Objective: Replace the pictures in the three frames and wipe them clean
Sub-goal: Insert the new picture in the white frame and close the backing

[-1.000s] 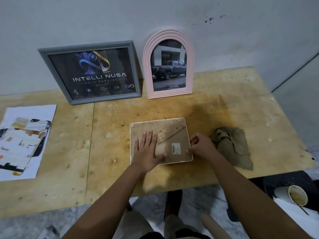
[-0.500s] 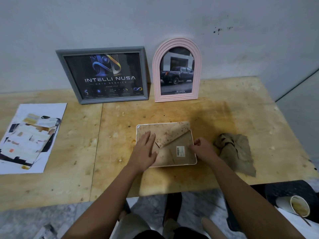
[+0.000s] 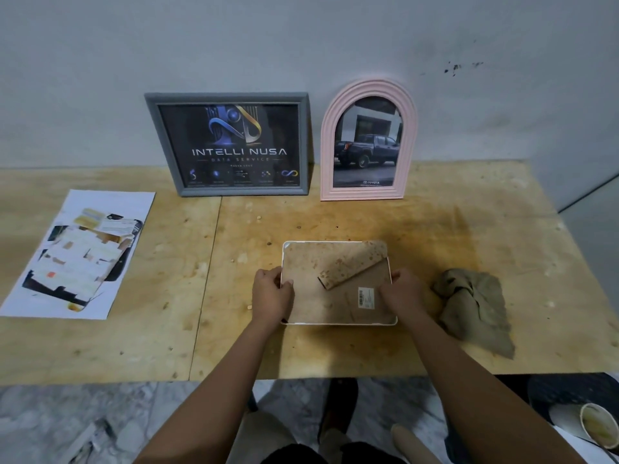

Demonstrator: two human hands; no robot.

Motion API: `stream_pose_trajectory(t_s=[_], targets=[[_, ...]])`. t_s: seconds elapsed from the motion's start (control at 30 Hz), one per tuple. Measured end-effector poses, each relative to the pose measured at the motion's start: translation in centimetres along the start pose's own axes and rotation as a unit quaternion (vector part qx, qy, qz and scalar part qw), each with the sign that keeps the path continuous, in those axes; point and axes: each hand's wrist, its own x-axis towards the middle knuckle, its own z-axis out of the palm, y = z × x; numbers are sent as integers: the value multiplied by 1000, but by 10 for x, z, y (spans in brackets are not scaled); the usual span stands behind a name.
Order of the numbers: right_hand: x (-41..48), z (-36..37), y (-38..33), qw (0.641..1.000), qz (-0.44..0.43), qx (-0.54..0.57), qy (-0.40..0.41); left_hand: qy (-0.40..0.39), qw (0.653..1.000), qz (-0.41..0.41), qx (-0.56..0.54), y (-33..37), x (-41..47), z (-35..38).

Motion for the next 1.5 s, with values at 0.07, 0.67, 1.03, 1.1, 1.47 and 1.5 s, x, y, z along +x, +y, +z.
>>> stream_pose_trajectory(t_s=[0.07, 0.67, 1.03, 1.1, 1.47, 1.5], targets=[[0, 1, -2, 1000, 6, -8, 13, 27, 999, -16, 8, 4, -1, 2], [2, -51, -60, 948, -124, 210, 207, 176, 972, 20, -156, 114, 36, -31], [20, -67, -35, 938, -48, 312, 143, 42, 947, -21, -317, 96, 41, -23], [21, -67, -27, 943, -39, 306, 121, 16, 945, -29, -325, 94, 38, -21], [18, -59, 19, 956, -17, 290, 39, -42, 943, -66, -323, 39, 7, 4], [17, -58, 21, 961, -21, 275, 34, -39, 943, -66, -323, 34, 3, 7]])
